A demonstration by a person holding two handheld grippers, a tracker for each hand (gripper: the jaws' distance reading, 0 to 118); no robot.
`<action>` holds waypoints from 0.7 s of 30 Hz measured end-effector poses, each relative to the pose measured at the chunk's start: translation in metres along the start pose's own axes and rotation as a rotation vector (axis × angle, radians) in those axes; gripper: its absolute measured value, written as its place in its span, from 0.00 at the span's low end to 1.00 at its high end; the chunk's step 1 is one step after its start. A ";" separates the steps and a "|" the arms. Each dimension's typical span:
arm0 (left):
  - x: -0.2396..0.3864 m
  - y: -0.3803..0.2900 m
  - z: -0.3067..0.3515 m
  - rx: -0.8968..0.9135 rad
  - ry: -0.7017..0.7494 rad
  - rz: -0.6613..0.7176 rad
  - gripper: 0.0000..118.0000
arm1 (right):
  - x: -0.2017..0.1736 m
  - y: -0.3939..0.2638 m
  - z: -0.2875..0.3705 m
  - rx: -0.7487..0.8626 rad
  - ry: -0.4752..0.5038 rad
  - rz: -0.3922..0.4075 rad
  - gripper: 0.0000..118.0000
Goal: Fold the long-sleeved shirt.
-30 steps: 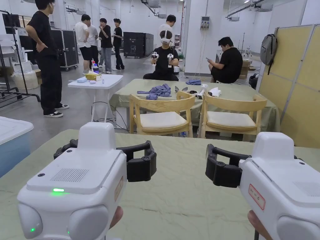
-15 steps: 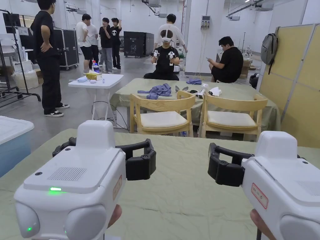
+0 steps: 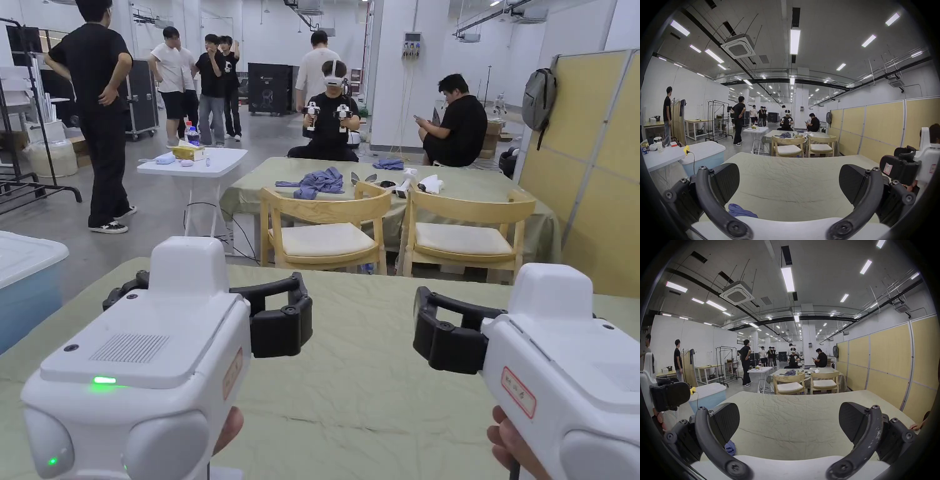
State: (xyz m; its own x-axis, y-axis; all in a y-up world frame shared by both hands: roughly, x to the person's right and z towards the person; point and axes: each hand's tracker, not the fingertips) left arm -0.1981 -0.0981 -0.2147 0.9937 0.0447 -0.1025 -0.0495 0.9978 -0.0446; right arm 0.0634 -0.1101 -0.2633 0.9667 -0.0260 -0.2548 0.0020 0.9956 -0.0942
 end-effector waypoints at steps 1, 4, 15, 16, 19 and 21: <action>0.000 0.000 0.000 -0.003 -0.004 -0.001 1.00 | -0.001 0.000 0.000 0.003 0.000 0.002 1.00; 0.001 0.000 0.000 0.000 -0.008 -0.007 1.00 | -0.003 0.001 0.000 0.010 -0.007 0.011 1.00; 0.002 -0.001 -0.002 -0.008 -0.025 0.002 1.00 | 0.000 0.001 -0.002 0.007 -0.017 0.004 1.00; 0.002 -0.002 -0.002 -0.007 -0.025 0.001 1.00 | 0.000 0.001 -0.003 0.006 -0.017 0.003 1.00; 0.003 -0.002 -0.003 -0.011 -0.023 -0.002 1.00 | 0.000 -0.001 -0.004 -0.002 -0.011 0.004 1.00; 0.003 -0.003 -0.004 -0.014 -0.022 -0.002 1.00 | 0.000 -0.001 -0.004 -0.007 -0.011 0.007 1.00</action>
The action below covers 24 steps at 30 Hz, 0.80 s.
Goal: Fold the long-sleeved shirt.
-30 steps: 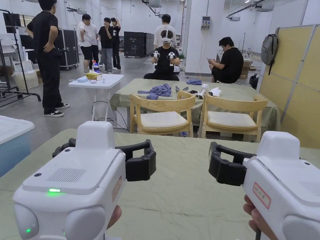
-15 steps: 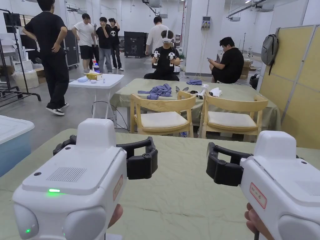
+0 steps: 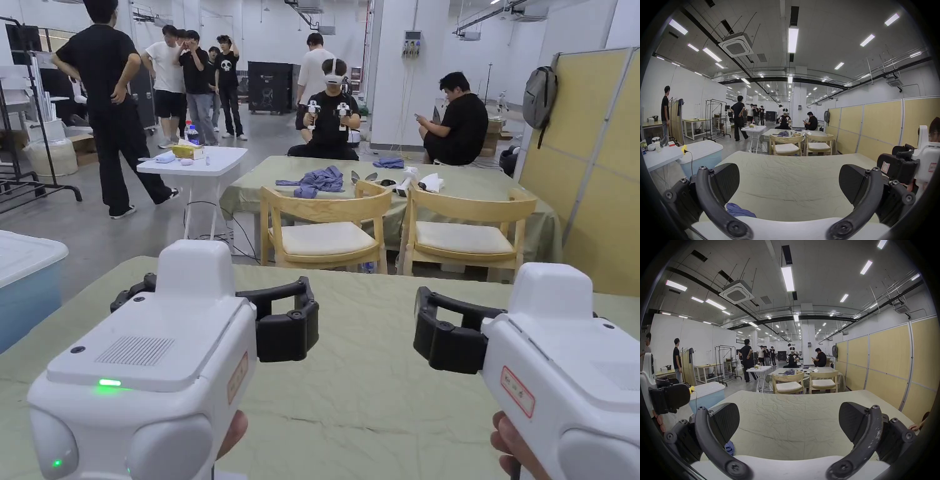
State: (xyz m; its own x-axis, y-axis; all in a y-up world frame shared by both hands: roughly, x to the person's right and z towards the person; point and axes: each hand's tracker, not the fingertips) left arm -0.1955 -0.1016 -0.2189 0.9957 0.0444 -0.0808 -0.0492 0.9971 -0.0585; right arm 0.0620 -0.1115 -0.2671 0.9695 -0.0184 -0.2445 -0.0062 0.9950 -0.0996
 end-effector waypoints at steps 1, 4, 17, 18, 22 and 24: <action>0.000 -0.001 0.001 -0.003 -0.002 0.003 1.00 | 0.000 0.000 0.000 -0.006 0.001 0.001 1.00; 0.002 -0.005 0.002 0.012 0.002 -0.003 0.19 | -0.001 -0.004 0.004 -0.008 0.035 0.010 0.22; -0.060 -0.009 0.028 -0.010 0.153 0.070 0.00 | -0.057 -0.011 -0.025 -0.021 0.150 -0.007 0.03; -0.078 -0.009 0.038 -0.005 0.203 0.084 0.00 | -0.077 -0.010 -0.028 -0.016 0.220 0.004 0.03; -0.146 -0.014 0.086 -0.029 0.447 0.088 0.00 | -0.171 -0.007 -0.026 -0.026 0.508 0.035 0.04; -0.172 -0.019 0.106 -0.052 0.540 0.081 0.00 | -0.210 -0.009 -0.024 -0.052 0.648 -0.014 0.04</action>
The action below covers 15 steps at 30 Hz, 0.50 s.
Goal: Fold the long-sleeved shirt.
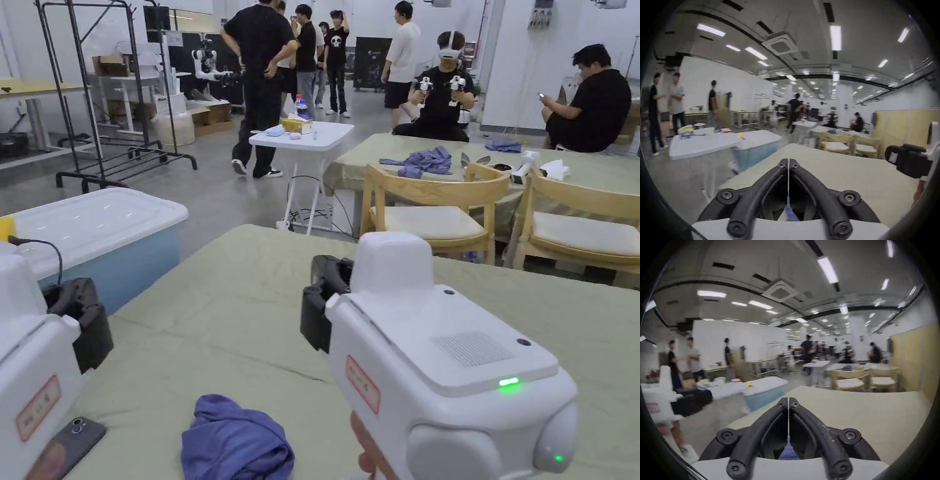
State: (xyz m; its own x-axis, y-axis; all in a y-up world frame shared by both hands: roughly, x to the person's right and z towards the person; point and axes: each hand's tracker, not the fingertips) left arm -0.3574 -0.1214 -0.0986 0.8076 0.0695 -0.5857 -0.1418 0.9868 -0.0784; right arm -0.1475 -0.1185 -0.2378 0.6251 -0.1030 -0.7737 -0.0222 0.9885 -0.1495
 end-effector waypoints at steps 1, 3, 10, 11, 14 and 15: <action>-0.012 -0.002 0.001 -0.009 0.035 -0.005 0.00 | -0.012 -0.002 -0.006 -0.005 0.057 -0.021 0.04; -0.031 -0.010 -0.008 -0.036 0.076 -0.027 0.00 | -0.029 -0.006 -0.016 -0.020 0.144 -0.035 0.04; -0.021 -0.074 -0.070 -0.241 -0.078 0.035 0.33 | 0.005 -0.024 -0.023 -0.081 0.107 -0.023 0.04; -0.019 -0.091 -0.089 -0.305 -0.127 0.056 0.63 | 0.018 -0.031 -0.021 -0.109 0.082 -0.038 0.04; 0.006 -0.159 -0.138 -0.518 -0.298 0.091 0.95 | 0.054 -0.056 -0.014 -0.194 -0.022 -0.043 0.04; 0.011 -0.177 -0.150 -0.592 -0.276 0.060 0.95 | 0.064 -0.065 -0.011 -0.219 -0.055 -0.033 0.04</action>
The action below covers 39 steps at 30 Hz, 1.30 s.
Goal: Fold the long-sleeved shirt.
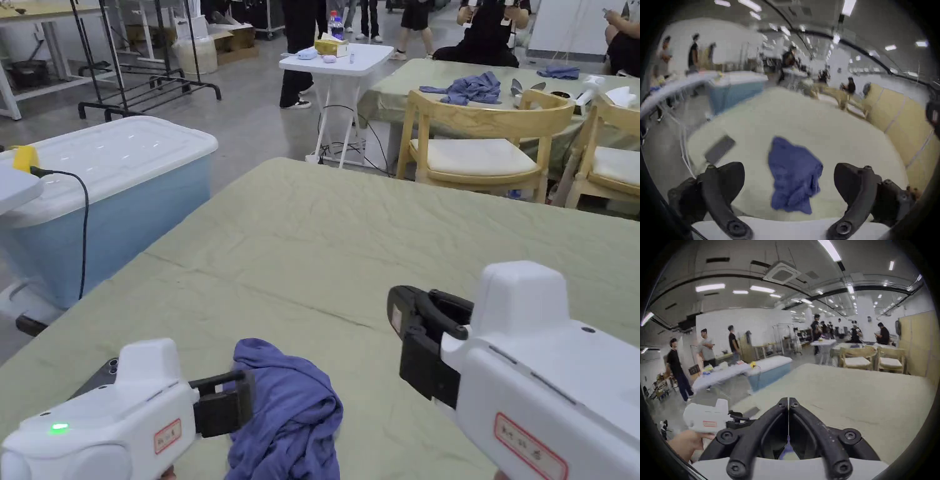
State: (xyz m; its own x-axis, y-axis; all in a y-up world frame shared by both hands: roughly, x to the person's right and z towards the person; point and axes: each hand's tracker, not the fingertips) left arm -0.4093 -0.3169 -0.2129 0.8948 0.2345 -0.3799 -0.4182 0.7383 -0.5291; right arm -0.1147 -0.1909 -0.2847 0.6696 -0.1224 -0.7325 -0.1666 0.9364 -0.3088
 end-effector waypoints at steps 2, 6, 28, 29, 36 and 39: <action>0.009 -0.021 -0.049 -0.107 0.069 -0.034 0.96 | 0.021 -0.018 0.000 -0.063 -0.073 -0.001 0.04; 0.013 -0.036 -0.125 -0.155 0.066 -0.068 0.90 | 0.056 -0.046 0.005 -0.157 -0.165 -0.065 0.04; 0.344 0.026 -0.026 0.016 -0.397 -0.341 0.14 | 0.147 -0.017 0.199 0.110 -0.456 -0.191 0.04; 0.368 0.011 -0.034 -0.020 -0.423 -0.351 0.14 | 0.153 -0.020 0.208 0.109 -0.472 -0.193 0.04; 0.492 -0.129 -0.120 -0.363 -0.413 -0.516 0.14 | 0.187 -0.066 0.246 0.017 -0.561 -0.256 0.03; 0.510 -0.181 -0.147 -0.489 -0.378 -0.587 0.14 | 0.197 -0.086 0.247 -0.050 -0.580 -0.272 0.03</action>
State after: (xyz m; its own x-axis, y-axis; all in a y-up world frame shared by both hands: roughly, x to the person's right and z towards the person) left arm 0.0999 -0.4235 -0.4224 0.9435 0.1588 0.2909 0.1868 0.4701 -0.8626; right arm 0.2104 -0.2144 -0.2524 0.9730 -0.1424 -0.1816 0.0400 0.8790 -0.4752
